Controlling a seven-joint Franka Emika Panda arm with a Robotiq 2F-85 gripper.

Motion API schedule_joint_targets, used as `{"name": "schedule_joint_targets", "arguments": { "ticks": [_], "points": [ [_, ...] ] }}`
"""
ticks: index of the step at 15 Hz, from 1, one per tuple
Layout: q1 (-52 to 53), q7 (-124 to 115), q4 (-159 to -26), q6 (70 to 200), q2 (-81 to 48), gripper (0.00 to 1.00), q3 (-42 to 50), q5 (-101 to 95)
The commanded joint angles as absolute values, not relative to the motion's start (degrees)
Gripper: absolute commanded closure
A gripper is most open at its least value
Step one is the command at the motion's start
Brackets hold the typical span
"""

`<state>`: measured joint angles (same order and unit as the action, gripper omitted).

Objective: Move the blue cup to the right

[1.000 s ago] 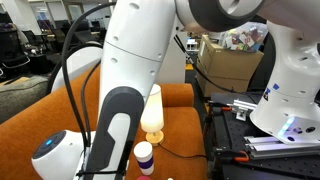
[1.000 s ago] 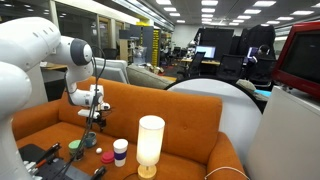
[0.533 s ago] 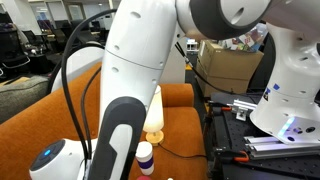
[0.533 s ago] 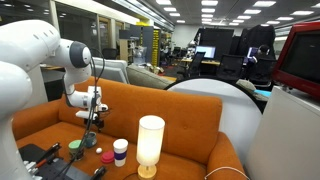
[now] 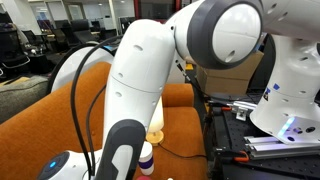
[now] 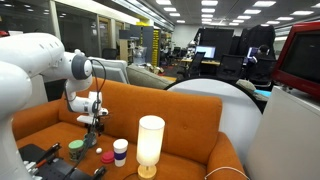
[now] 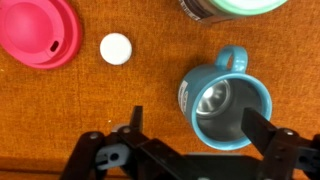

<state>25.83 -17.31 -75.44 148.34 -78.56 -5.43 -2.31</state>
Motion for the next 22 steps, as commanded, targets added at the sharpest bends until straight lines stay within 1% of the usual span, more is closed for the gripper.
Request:
{"name": "schedule_joint_targets", "arguments": {
  "ticks": [1,5,6,8,9,10,11,12,13,14,15,16,17,18,19,22],
  "points": [
    [24.4,-13.7,-69.4,146.2,-82.6,0.00,-7.0,-1.3],
    [24.2,-12.6,-64.4,144.1,-86.3,0.00,-7.0,-1.4],
    [24.0,-12.5,-67.5,144.8,-84.2,0.00,-7.0,-1.2],
    [23.9,-12.4,-66.7,143.8,-84.6,0.00,-6.9,-1.2],
    [23.8,-12.2,-66.6,143.5,-84.5,0.04,-6.9,-1.2],
    [23.6,-11.9,-66.6,143.0,-84.5,0.16,-7.1,-1.1],
    [23.5,-11.7,-66.6,142.7,-84.5,0.21,-7.2,-1.1],
    [23.4,-11.5,-66.7,142.3,-84.5,0.18,-7.2,-1.0],
    [23.2,-11.2,-66.8,142.0,-84.5,0.18,-7.3,-1.0],
    [23.1,-11.0,-66.8,141.4,-84.5,0.12,-7.3,-0.9],
    [23.1,-10.8,-66.8,141.0,-84.5,0.09,-7.3,-0.9],
    [23.0,-10.5,-66.8,140.6,-84.5,0.12,-7.4,-0.8],
    [22.9,-10.1,-66.7,140.2,-84.5,0.22,-7.5,-0.8],
    [22.7,-9.7,-66.6,139.6,-84.5,0.36,-7.7,-0.7],
    [22.4,-9.2,-66.5,139.1,-84.5,0.38,-8.0,-0.6],
    [21.4,-7.6,-66.6,137.8,-84.5,0.60,-9.1,-0.1]
  ]
}}
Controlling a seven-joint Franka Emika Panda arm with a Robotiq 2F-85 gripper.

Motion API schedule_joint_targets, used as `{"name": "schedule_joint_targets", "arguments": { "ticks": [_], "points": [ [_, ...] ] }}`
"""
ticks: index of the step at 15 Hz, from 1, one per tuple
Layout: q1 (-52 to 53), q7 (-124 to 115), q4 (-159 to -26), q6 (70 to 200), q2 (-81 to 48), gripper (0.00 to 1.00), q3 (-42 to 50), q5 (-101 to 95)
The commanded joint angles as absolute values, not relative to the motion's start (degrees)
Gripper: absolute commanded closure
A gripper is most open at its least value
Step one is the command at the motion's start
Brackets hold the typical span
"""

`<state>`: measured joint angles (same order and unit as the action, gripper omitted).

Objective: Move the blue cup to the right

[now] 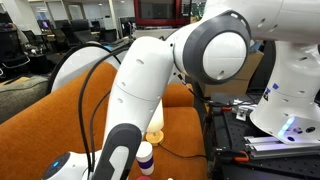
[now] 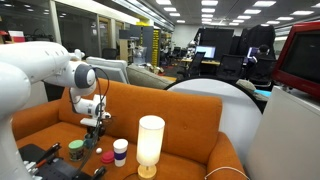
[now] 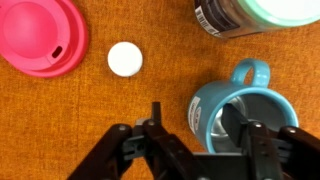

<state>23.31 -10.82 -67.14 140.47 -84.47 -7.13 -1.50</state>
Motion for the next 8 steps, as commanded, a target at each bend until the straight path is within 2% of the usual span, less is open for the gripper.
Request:
{"name": "schedule_joint_targets", "arguments": {
  "ticks": [1,5,6,8],
  "points": [
    [20.8,-6.8,-66.6,137.4,-84.5,0.66,-9.6,0.3],
    [19.0,-4.1,-66.5,135.8,-84.5,0.94,-11.5,2.2],
    [18.6,-3.5,-66.4,135.6,-84.5,0.99,-11.9,2.7],
    [18.0,-2.5,-66.4,135.2,-84.5,1.00,-12.4,3.5]
  ]
}}
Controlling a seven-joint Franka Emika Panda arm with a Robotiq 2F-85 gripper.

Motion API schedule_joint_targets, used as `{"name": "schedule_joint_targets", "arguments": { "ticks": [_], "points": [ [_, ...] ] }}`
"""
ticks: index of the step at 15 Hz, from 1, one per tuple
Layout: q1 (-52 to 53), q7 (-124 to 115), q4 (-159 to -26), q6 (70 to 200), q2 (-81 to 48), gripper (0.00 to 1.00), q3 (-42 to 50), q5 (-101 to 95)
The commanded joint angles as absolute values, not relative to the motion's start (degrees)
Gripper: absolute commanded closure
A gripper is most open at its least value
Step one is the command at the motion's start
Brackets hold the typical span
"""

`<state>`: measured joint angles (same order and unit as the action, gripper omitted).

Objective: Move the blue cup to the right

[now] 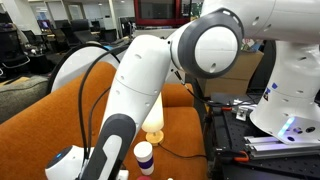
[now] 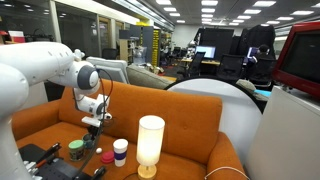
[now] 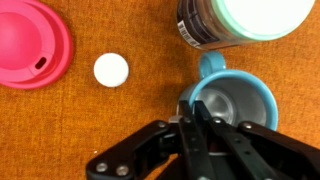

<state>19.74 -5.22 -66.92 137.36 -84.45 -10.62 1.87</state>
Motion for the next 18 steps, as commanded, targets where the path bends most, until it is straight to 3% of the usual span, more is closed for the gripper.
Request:
{"name": "schedule_joint_targets", "arguments": {
  "ticks": [1,7,18],
  "points": [
    [17.8,-2.1,-66.3,135.0,-84.5,1.00,-12.5,3.7],
    [17.8,-1.2,-64.8,135.7,-84.4,0.98,-12.9,4.8],
    [26.3,-18.8,-55.9,134.3,-83.2,0.98,4.6,-3.7]
  ]
}}
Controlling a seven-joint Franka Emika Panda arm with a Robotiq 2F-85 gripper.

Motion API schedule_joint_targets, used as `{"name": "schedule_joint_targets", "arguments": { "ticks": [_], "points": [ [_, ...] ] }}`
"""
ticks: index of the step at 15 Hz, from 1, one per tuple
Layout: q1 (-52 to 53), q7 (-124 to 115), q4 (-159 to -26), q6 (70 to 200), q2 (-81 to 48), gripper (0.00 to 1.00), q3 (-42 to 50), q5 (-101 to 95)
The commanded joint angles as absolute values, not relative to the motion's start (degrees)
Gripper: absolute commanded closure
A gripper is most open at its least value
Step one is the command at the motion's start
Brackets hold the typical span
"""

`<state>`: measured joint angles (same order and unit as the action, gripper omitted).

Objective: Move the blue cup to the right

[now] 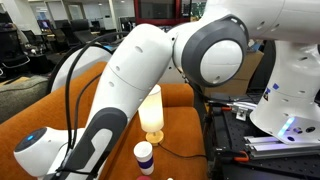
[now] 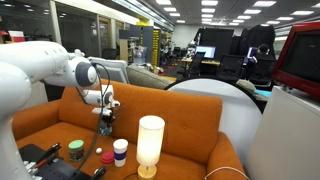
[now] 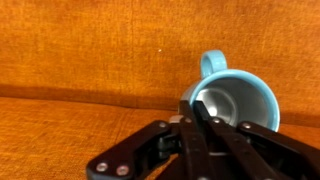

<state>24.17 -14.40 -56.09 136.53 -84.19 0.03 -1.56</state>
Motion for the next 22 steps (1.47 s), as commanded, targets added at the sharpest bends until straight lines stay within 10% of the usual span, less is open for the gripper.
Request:
{"name": "schedule_joint_targets", "arguments": {
  "ticks": [1,22],
  "points": [
    [26.6,-19.5,-56.0,133.4,-83.2,0.98,5.7,-4.1],
    [19.2,-18.6,-58.0,121.0,-85.0,0.98,2.1,-6.9]
  ]
}}
